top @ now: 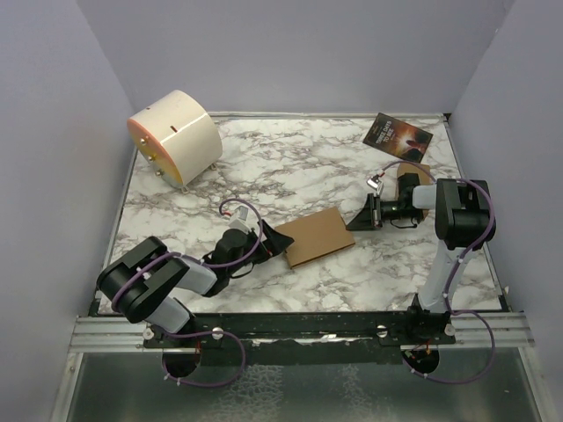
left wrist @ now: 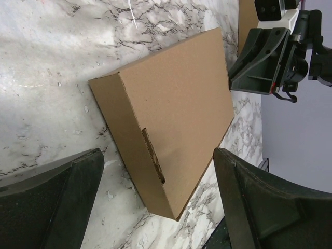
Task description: Fold the paper box
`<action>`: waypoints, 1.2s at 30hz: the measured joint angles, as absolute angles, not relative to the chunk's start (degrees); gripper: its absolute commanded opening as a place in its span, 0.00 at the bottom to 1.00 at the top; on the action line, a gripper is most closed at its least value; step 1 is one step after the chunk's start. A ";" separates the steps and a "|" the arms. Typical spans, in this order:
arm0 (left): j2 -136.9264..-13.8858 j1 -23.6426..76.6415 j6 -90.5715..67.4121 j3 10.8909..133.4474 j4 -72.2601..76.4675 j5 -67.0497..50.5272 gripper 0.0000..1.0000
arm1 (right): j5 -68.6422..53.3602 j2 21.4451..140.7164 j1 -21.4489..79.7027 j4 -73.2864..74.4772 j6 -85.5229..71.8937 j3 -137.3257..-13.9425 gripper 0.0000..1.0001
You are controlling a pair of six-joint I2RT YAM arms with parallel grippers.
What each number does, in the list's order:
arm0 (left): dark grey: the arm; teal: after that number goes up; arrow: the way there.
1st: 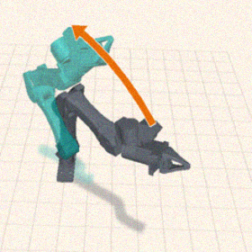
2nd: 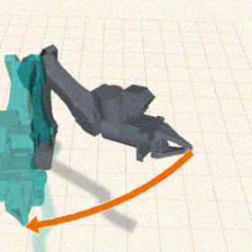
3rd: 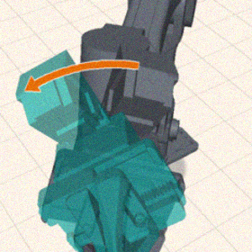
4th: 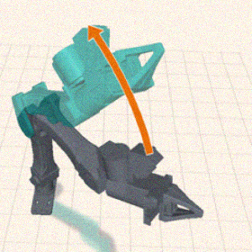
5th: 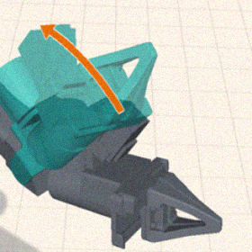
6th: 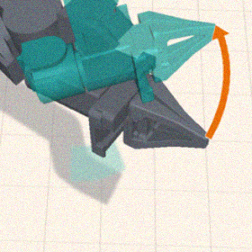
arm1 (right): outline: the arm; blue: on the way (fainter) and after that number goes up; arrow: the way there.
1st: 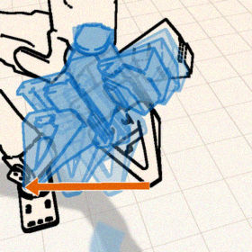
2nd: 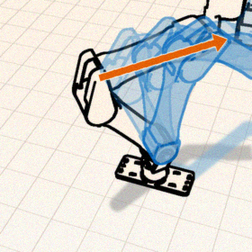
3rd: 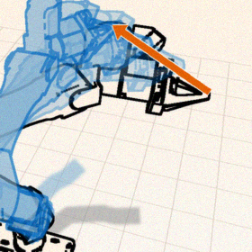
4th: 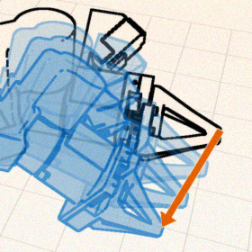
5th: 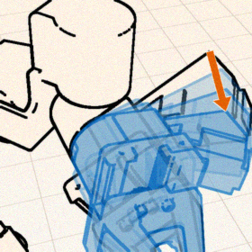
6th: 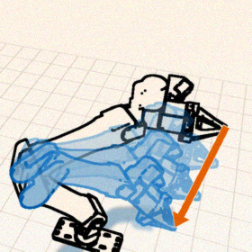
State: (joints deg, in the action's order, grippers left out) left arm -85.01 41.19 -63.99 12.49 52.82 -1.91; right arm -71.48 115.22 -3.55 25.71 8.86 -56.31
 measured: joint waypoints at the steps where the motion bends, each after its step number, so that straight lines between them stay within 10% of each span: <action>1: -85.41 41.19 -64.05 12.49 53.41 -2.09 0.89 | -71.48 115.22 -3.55 25.74 8.86 -56.31 0.16; 12: -86.04 41.19 -63.35 12.80 53.98 -2.70 0.89 | -72.18 115.20 -4.10 26.87 11.90 -56.58 0.48; 25: -86.06 41.19 -62.04 13.93 52.25 -3.33 0.89 | -72.49 116.81 -1.39 27.86 12.47 -62.65 0.45; 36: -87.05 41.19 -61.76 14.57 52.88 -3.66 0.92 | -70.54 118.43 -0.30 27.99 10.26 -62.61 0.20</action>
